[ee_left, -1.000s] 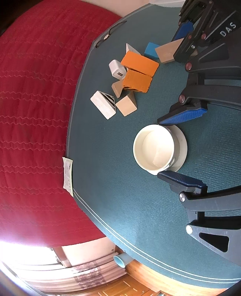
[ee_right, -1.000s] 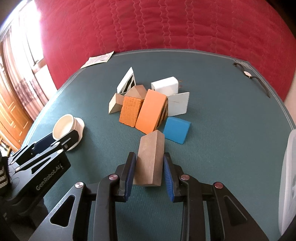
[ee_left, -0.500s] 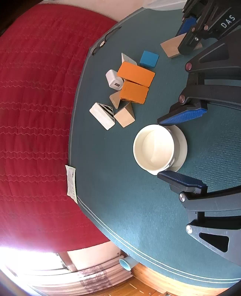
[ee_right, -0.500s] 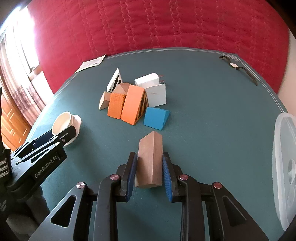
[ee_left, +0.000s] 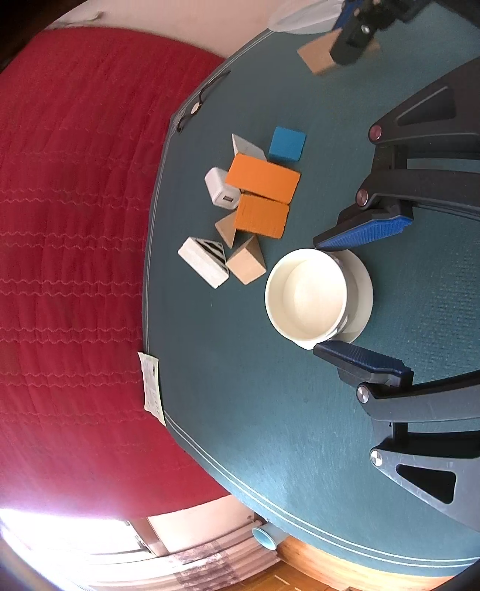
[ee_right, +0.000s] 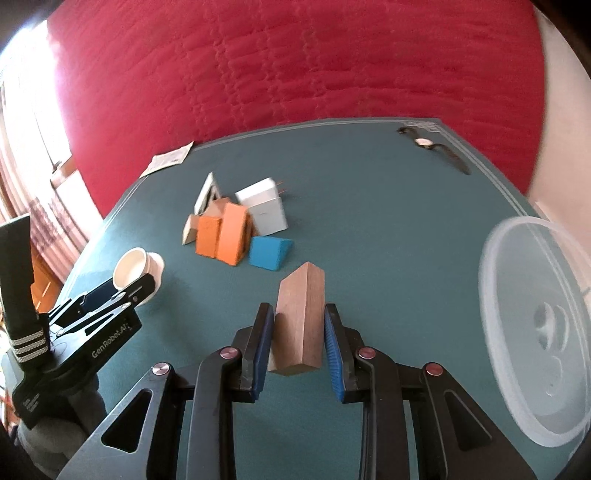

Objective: Organize rigid objects
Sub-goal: 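Lift the tan block with the right gripper toward the clear bin, then lower the tan block into the clear bin and open the right gripper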

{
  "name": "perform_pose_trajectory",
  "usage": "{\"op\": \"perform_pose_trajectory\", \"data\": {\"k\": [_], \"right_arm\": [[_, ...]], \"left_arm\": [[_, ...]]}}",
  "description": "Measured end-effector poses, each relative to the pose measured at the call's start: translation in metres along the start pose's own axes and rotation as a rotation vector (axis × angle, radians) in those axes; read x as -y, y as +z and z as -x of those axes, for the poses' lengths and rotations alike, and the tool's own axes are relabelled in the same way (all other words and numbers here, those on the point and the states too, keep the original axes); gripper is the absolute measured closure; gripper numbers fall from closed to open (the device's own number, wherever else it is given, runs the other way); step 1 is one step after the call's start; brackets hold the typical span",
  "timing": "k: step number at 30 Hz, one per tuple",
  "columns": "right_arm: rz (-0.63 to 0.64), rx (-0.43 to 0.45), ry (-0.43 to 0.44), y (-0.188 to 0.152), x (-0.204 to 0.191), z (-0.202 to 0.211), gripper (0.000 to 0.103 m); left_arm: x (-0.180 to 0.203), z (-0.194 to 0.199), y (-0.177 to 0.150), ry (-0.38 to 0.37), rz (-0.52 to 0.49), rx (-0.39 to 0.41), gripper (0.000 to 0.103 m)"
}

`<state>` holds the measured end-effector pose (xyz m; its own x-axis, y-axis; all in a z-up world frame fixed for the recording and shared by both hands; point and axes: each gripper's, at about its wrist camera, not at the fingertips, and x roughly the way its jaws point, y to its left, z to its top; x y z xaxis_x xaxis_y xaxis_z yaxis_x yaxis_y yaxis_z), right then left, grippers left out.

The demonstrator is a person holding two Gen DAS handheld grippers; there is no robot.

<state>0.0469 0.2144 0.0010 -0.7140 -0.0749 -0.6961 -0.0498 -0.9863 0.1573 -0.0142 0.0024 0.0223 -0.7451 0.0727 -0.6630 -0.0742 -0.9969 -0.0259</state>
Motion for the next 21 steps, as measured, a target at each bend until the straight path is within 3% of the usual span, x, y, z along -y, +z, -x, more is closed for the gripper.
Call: {"op": "perform_pose_trajectory", "data": {"k": [21], "right_arm": [[-0.218,0.130,-0.199,-0.015,0.120,0.071,0.075]], "left_arm": [[0.019,0.022,-0.006,-0.032,0.002,-0.013,0.050]]}}
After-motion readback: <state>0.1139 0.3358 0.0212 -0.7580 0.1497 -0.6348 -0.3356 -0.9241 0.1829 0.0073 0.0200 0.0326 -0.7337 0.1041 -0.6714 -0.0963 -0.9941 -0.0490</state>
